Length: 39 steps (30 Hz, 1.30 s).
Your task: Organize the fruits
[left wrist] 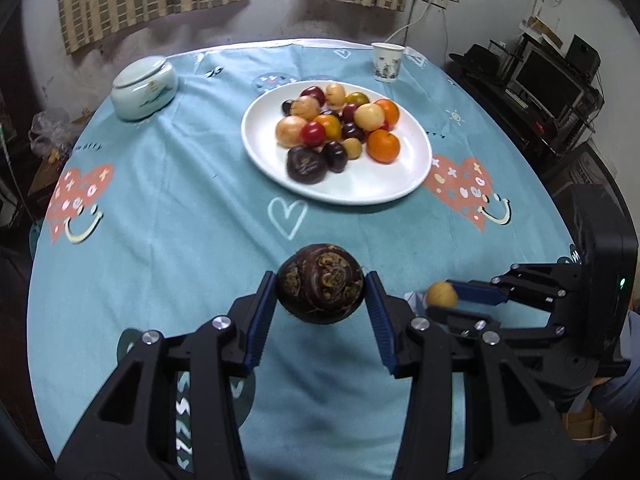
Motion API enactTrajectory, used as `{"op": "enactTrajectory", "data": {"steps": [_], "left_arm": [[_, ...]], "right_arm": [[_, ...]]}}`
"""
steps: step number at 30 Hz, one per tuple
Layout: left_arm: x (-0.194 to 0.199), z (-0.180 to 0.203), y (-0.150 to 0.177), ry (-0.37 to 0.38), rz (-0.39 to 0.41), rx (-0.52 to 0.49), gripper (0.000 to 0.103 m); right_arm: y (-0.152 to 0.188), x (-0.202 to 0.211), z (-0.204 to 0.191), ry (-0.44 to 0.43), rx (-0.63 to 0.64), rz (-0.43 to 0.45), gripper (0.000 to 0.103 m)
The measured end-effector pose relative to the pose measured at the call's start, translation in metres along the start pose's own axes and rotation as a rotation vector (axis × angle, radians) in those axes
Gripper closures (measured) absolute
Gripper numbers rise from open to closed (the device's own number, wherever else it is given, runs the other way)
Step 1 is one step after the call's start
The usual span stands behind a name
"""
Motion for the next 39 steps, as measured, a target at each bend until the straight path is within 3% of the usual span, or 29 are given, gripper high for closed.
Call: {"op": "enactTrajectory", "data": {"steps": [5,11,25,28,39], "left_arm": [[-0.005,-0.012,0.023,-0.023,-0.052,0.027,0.057],[-0.019,0.004,0.056,-0.033,-0.132,-0.016,0.057],[-0.018,0.020,0.056,-0.048,-0.129,-0.077,0.057],[-0.020,0.024,0.044,-0.047,-0.117,-0.089,0.057],[-0.034,0.037,-0.024,-0.046,-0.056,-0.126,0.057]], "right_arm": [[0.011,0.001,-0.005,0.000,-0.006,-0.016,0.077],[0.040,-0.004,-0.013,-0.002,-0.008,-0.068,0.077],[0.073,0.008,-0.011,0.004,-0.064,-0.080,0.077],[0.066,0.010,-0.004,0.020,-0.077,-0.064,0.077],[-0.024,0.024,0.029,0.060,-0.078,0.093,0.077]]}}
Point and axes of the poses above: each gripper's, at about its wrist camera, not at the fingertips, and x roughly against the way its jaws point, z to its right, y to its underside, the point moved 7 cm from there along -x, roughly the way its jaws point, and after that the axes turned 1 degree about y, right-handed, at the moved point
